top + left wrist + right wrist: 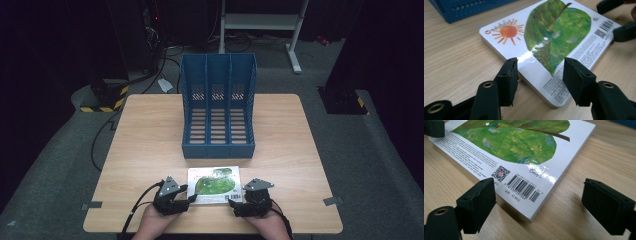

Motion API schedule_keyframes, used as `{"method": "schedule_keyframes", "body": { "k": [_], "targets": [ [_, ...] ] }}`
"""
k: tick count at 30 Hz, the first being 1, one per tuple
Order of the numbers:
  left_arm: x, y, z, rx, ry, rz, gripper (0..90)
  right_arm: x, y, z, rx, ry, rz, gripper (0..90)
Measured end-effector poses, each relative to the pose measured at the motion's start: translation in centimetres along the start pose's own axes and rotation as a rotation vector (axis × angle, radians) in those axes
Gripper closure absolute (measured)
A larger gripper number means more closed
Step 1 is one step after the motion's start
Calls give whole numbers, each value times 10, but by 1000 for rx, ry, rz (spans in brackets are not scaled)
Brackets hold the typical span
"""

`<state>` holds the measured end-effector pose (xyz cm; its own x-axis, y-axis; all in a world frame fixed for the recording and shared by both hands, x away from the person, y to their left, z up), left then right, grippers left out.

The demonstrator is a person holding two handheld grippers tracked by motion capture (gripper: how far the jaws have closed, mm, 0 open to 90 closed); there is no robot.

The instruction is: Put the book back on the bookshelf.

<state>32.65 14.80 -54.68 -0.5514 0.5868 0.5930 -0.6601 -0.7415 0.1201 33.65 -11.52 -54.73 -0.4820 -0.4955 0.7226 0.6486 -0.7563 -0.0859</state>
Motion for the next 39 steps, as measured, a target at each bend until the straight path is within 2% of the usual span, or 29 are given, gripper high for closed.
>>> {"method": "schedule_keyframes", "body": {
  "k": [3, 7, 8, 18, 24, 32, 36, 39],
  "targets": [
    [-2, -3, 2, 59, 10, 21, 425, -2, -2, -1, -19, -5, 18, 130],
    [-6, -4, 5, 86, 19, 49, 392, -4, -6, 1, -13, 3, 19, 136],
    [-8, -5, 6, 110, 21, 49, 386, -5, -7, 1, -12, 7, 19, 139],
    [-12, -6, 6, 129, -4, 75, 349, -12, -19, 6, 0, 17, 14, 134],
    [-12, -11, 6, 169, 2, 85, 337, -15, -26, 7, 36, 8, 3, 136],
    [-12, -14, 6, 183, -7, 100, 331, -16, -28, 6, 64, 10, -4, 142],
    [-12, -13, 6, 191, -3, 107, 345, -16, -29, 6, 59, 7, -8, 141],
    [-11, -16, 5, 224, 5, 92, 365, -16, -29, 7, 57, 7, -7, 139]
  ]
}}
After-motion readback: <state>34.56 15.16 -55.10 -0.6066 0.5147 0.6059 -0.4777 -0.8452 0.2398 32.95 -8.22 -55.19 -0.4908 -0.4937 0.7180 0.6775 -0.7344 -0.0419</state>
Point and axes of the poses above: each handheld gripper's, and its own axes: x roughly backward along the jaws, z roughly out of its top, y roughly to its right, the point moved 4 cm from there along -x, roughly forward along the jaws, and after that the axes turned 1 degree about -x, right-handed, at the moved point
